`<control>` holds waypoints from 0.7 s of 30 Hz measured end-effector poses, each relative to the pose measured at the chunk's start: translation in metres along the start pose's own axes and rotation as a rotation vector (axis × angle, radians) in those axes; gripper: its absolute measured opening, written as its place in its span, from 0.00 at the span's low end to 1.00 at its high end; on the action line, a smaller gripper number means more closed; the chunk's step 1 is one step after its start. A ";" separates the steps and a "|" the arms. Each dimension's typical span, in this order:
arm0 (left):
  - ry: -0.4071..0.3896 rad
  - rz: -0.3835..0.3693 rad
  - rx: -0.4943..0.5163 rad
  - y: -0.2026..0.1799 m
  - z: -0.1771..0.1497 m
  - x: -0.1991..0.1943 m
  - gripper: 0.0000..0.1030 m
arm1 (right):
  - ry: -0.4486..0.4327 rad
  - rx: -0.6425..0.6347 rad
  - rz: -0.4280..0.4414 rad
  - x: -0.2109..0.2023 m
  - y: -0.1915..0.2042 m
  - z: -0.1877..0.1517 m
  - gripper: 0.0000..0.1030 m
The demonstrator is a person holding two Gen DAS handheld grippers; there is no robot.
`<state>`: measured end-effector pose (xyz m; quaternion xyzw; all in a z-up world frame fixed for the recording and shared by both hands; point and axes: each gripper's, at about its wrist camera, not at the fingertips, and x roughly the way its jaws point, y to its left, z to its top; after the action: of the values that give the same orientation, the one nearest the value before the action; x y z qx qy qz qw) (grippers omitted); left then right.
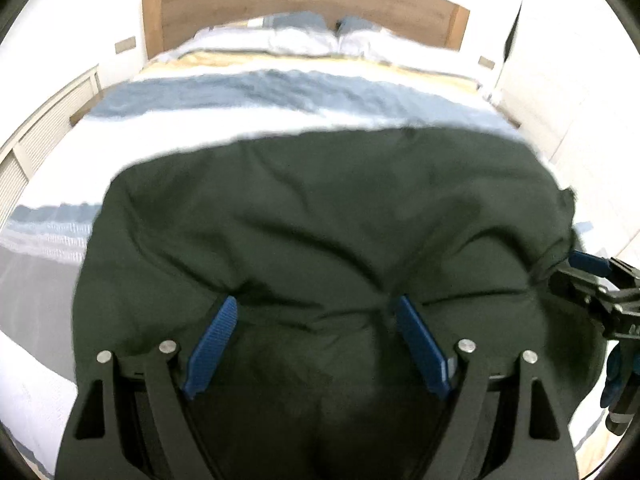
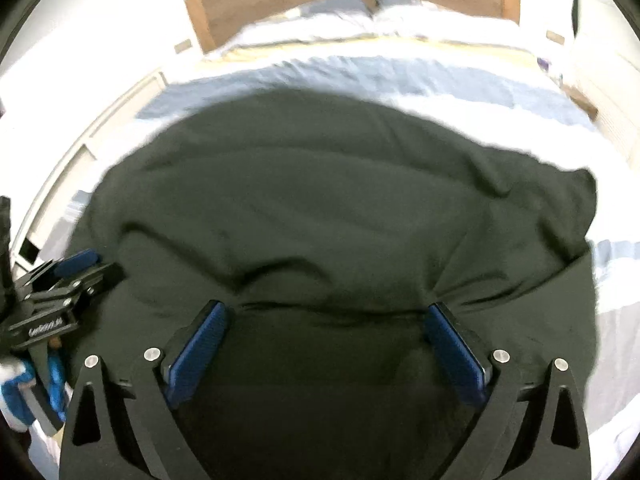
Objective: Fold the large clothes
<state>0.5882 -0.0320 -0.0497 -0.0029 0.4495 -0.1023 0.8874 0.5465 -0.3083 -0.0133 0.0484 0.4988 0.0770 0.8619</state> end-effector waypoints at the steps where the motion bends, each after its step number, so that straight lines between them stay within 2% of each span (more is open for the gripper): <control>1: -0.003 -0.008 0.002 -0.001 0.004 -0.002 0.80 | -0.024 -0.012 0.005 -0.011 0.003 0.001 0.96; 5: 0.002 -0.023 0.073 -0.020 0.028 0.012 0.80 | -0.047 -0.021 -0.017 -0.018 0.001 0.016 0.96; 10: 0.058 0.000 0.146 -0.041 0.051 0.060 0.80 | 0.021 0.004 -0.043 0.027 -0.013 0.039 0.96; 15: 0.082 0.009 0.105 -0.035 0.082 0.098 0.81 | 0.030 0.061 -0.024 0.057 -0.031 0.062 0.96; 21: 0.146 0.034 0.063 -0.030 0.094 0.147 0.94 | 0.072 0.166 0.012 0.098 -0.061 0.077 0.98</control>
<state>0.7430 -0.0967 -0.1081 0.0401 0.5096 -0.1012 0.8535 0.6668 -0.3513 -0.0679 0.1201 0.5338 0.0423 0.8360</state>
